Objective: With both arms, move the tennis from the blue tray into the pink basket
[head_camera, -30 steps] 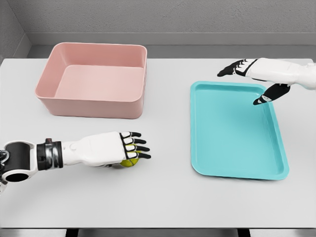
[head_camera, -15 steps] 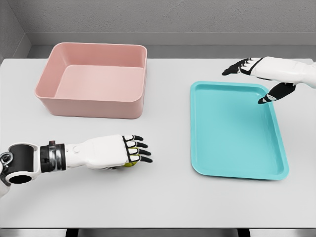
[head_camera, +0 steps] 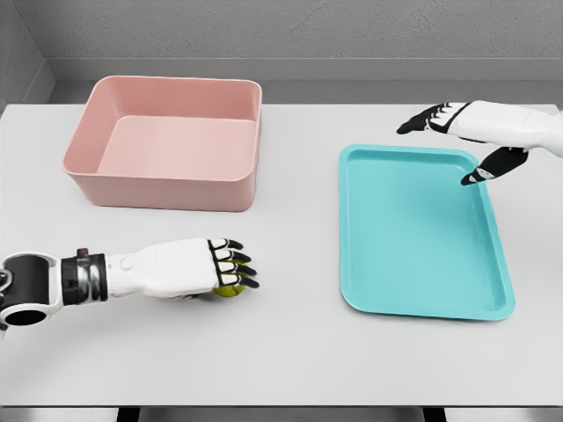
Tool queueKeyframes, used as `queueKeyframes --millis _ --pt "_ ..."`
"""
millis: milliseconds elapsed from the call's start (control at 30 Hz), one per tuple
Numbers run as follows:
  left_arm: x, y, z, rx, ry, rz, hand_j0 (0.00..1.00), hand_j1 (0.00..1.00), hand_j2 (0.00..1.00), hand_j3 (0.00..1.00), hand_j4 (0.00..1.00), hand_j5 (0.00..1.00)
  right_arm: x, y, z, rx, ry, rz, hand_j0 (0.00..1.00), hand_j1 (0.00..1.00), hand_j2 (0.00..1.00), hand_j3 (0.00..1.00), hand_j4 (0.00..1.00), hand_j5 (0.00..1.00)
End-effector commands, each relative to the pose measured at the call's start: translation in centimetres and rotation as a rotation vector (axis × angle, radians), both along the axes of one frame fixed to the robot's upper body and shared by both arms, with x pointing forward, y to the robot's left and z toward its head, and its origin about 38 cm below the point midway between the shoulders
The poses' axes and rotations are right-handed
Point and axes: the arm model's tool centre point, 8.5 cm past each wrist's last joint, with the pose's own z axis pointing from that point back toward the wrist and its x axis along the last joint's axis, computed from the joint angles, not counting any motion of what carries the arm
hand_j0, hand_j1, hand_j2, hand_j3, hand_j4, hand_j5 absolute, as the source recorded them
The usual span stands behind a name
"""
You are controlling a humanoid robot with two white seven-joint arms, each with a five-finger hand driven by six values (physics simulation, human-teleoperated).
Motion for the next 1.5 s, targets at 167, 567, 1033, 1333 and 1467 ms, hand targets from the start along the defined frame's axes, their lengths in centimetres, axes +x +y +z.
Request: queueKeyframes --millis 167,567,1033,1333,1467 --pt "0.08 -0.04 0.02 -0.006 0.003 0.003 0.89 0.89 0.89 0.89 0.89 0.89 -0.01 -0.12 0.11 0.005 0.001 -0.005 1.00 1.00 1.00 1.00 1.00 1.00" --pt "-0.18 0.07 -0.18 -0.007 0.011 0.003 0.66 0.66 0.66 0.66 0.66 0.66 -0.03 -0.18 0.13 0.004 0.001 -0.006 1.00 1.00 1.00 1.00 1.00 1.00" --pt "-0.30 0.36 -0.06 -0.003 0.010 0.004 0.51 0.51 0.51 0.51 0.51 0.51 0.00 -0.17 0.10 0.005 0.001 -0.006 1.00 1.00 1.00 1.00 1.00 1.00" --pt "-0.21 0.38 0.17 -0.010 0.008 0.007 0.40 0.40 0.40 0.40 0.40 0.40 -0.03 -0.18 0.13 0.004 0.001 -0.006 1.00 1.00 1.00 1.00 1.00 1.00" --pt "0.00 0.44 0.59 -0.021 0.000 0.012 0.40 0.40 0.40 0.40 0.40 0.40 -0.01 -0.23 0.12 0.004 0.001 -0.007 1.00 1.00 1.00 1.00 1.00 1.00"
